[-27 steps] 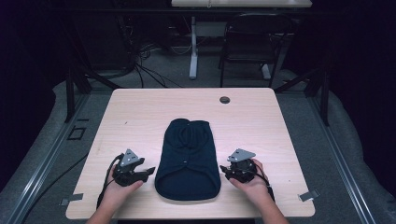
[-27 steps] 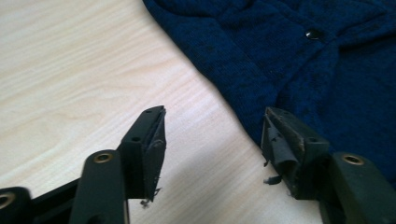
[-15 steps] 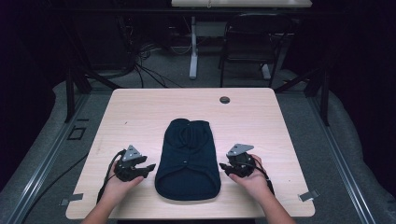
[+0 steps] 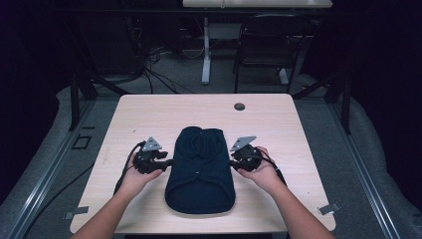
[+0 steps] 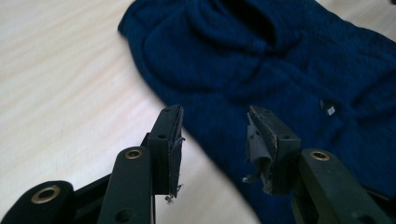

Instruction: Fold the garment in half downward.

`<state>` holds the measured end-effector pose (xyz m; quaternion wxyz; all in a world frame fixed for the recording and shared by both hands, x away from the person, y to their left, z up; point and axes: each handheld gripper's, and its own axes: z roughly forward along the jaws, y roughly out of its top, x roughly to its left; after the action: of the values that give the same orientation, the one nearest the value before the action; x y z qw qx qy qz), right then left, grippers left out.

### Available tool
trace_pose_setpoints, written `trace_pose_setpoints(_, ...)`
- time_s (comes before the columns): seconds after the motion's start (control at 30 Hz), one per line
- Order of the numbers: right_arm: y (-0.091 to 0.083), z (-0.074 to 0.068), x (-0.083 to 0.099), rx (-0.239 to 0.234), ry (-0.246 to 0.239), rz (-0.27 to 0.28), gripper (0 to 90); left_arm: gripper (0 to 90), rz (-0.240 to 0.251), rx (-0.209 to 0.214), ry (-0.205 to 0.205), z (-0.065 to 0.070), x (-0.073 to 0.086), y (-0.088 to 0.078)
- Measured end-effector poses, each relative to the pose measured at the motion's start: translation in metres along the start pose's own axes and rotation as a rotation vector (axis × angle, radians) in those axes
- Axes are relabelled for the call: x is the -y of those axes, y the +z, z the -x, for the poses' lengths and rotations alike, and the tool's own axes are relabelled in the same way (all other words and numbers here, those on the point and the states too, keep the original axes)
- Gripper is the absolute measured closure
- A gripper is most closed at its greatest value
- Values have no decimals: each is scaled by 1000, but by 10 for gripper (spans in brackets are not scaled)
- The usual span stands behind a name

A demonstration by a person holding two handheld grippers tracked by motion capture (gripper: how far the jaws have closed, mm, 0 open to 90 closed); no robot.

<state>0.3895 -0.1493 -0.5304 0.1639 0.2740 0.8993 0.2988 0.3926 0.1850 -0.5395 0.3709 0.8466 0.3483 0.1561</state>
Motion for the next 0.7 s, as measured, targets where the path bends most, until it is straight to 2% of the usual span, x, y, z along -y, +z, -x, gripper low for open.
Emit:
trace_pose_setpoints(0.07,12,6,-13,0,-9,-8,686,575,-8,4,13,-3,-13,11)
trace_pose_setpoints(0.1,12,6,-13,0,-9,-8,686,598,-8,4,13,-3,-13,11)
trace_pose_setpoints(0.13,20,11,-20,0,-24,-14,688,626,-11,17,12,-5,-17,15)
trace_pose_setpoints(0.17,24,13,-24,0,-30,-23,687,651,-24,25,25,-8,-21,24)
trace_pose_setpoints(0.27,32,16,-29,-11,-35,-24,688,682,-40,7,40,-10,-23,33)
trace_pose_setpoints(0.33,40,19,-32,-18,-19,-20,692,685,-65,4,36,-13,-21,44)
trace_pose_setpoints(0.43,50,21,-33,-23,-24,-56,709,689,-96,-5,39,-14,-18,51)
trace_pose_setpoints(0.53,59,19,-29,-34,-38,-95,716,686,-137,2,76,-12,-13,56)
trace_pose_setpoints(0.7,61,15,-24,-39,-61,-97,755,685,-134,18,82,-11,-10,54)
